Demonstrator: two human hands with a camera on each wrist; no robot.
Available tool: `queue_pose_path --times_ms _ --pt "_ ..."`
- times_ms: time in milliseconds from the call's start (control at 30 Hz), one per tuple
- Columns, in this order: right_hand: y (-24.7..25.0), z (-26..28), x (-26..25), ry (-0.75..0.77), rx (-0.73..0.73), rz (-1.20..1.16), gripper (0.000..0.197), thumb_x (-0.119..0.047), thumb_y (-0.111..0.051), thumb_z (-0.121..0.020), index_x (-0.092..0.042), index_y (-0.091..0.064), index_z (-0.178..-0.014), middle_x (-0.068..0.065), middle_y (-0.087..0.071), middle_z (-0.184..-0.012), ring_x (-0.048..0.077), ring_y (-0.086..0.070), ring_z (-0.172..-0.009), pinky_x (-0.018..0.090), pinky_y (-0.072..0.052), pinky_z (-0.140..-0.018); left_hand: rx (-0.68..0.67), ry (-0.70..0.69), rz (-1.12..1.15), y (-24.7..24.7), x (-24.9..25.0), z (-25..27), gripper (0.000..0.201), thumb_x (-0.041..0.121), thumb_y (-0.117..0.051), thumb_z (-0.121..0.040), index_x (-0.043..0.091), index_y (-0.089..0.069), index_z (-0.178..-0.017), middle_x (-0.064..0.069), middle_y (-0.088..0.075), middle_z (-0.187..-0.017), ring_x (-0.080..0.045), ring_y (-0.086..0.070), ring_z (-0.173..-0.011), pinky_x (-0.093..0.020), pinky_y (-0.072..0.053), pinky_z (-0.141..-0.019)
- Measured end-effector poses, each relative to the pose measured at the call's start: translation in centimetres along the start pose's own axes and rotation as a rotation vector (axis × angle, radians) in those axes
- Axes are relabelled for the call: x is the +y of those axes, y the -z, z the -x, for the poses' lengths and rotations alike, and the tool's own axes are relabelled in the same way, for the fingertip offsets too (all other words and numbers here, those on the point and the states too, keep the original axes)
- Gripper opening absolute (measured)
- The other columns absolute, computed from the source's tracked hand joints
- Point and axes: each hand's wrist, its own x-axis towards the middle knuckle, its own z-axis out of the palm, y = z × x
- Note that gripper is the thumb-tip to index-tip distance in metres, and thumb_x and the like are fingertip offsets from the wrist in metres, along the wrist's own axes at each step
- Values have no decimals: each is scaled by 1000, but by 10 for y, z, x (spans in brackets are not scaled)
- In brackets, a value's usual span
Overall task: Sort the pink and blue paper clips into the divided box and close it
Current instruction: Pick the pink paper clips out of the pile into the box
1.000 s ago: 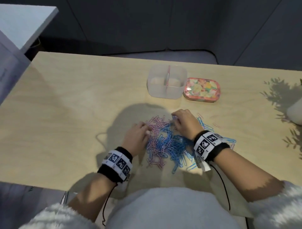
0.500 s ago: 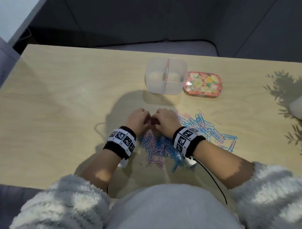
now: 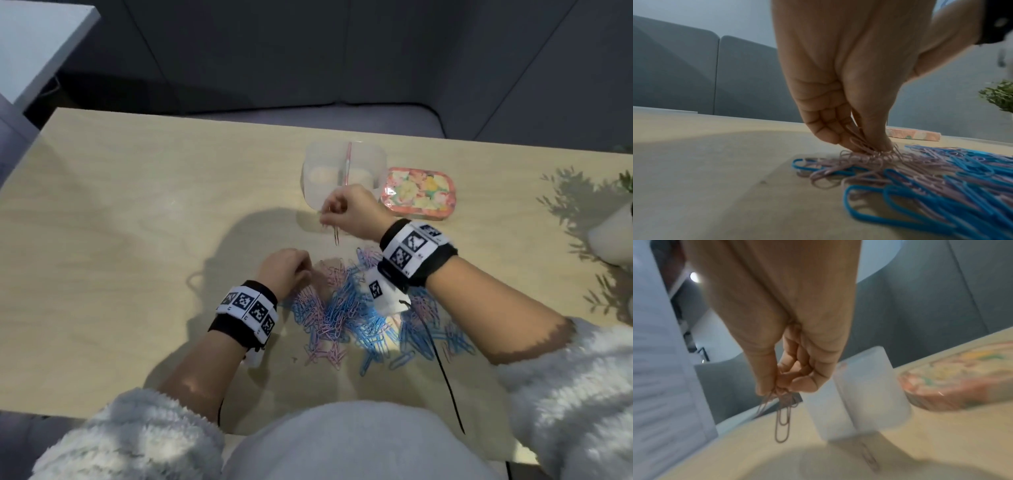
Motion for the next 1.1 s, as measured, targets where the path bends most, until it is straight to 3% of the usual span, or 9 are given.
queue_pose_path --times_ms 233,333,400,533,667,733,833,933,1100 --pt "31 -57 -21 -42 318 -132 32 -2 -67 -76 -20 -49 -58 -5 -48 -60 8 -47 -53 17 -43 -50 49 -20 109 17 6 -3 12 16 -60 -86 7 -65 -92 -9 -70 -96 -23 -62 -89 -31 -47 -79" --pt "28 -69 -17 -66 268 -74 24 -6 -69 -76 -16 -55 -60 -3 -53 -61 9 -48 -53 12 -40 -44 113 -25 238 38 9 -10 13 19 -63 -85 7 -66 -89 -8 -70 -90 -19 -60 -80 -30 -49 -78" --pt "26 -71 -13 -79 194 -33 5 -9 -68 -79 -5 -67 -75 3 -60 -71 12 -52 -62 11 -40 -52 210 -17 314 57 12 -22 13 18 -64 -84 7 -68 -88 -6 -70 -88 -17 -59 -78 -27 -47 -77" --pt "29 -69 -8 -60 161 -17 19 -4 -52 -89 3 -69 -95 13 -68 -98 23 -63 -84 12 -44 -59 443 0 335 93 20 -59 11 14 -63 -82 6 -71 -84 -6 -70 -83 -19 -59 -78 -22 -40 -71" --pt "37 -49 -7 -6 339 -106 22 -2 -46 -89 0 -68 -88 7 -64 -83 23 -63 -71 10 -46 -50 377 34 225 107 31 -96 23 18 -53 -89 8 -70 -100 -8 -72 -104 -25 -62 -99 -29 -44 -86" --pt "34 -32 -3 10 378 -105 21 -4 -45 -88 -6 -65 -82 6 -63 -75 26 -64 -68 18 -47 -54 271 1 113 105 35 -107 30 22 -46 -94 7 -66 -111 -12 -68 -117 -30 -59 -110 -33 -43 -92" --pt "18 -6 11 -19 196 50 24 -8 -44 -91 -3 -67 -91 9 -67 -84 27 -65 -80 32 -51 -72 275 -79 16 96 36 -103 45 33 -33 -93 5 -65 -108 -16 -68 -112 -33 -59 -106 -41 -44 -90" --pt "-3 0 35 -87 79 244 28 -4 -45 -88 -3 -64 -110 15 -66 -112 29 -61 -103 36 -49 -92 418 -114 -17 80 28 -79 32 25 -39 -94 9 -66 -101 -12 -68 -105 -32 -61 -96 -42 -46 -85" --pt "-32 8 55 -178 -141 340 26 -2 -42 -88 -6 -63 -102 10 -61 -101 27 -53 -96 35 -48 -83 219 49 8 21 -3 -7 17 26 -51 -92 16 -63 -100 -1 -63 -96 -17 -60 -83 -32 -52 -79"
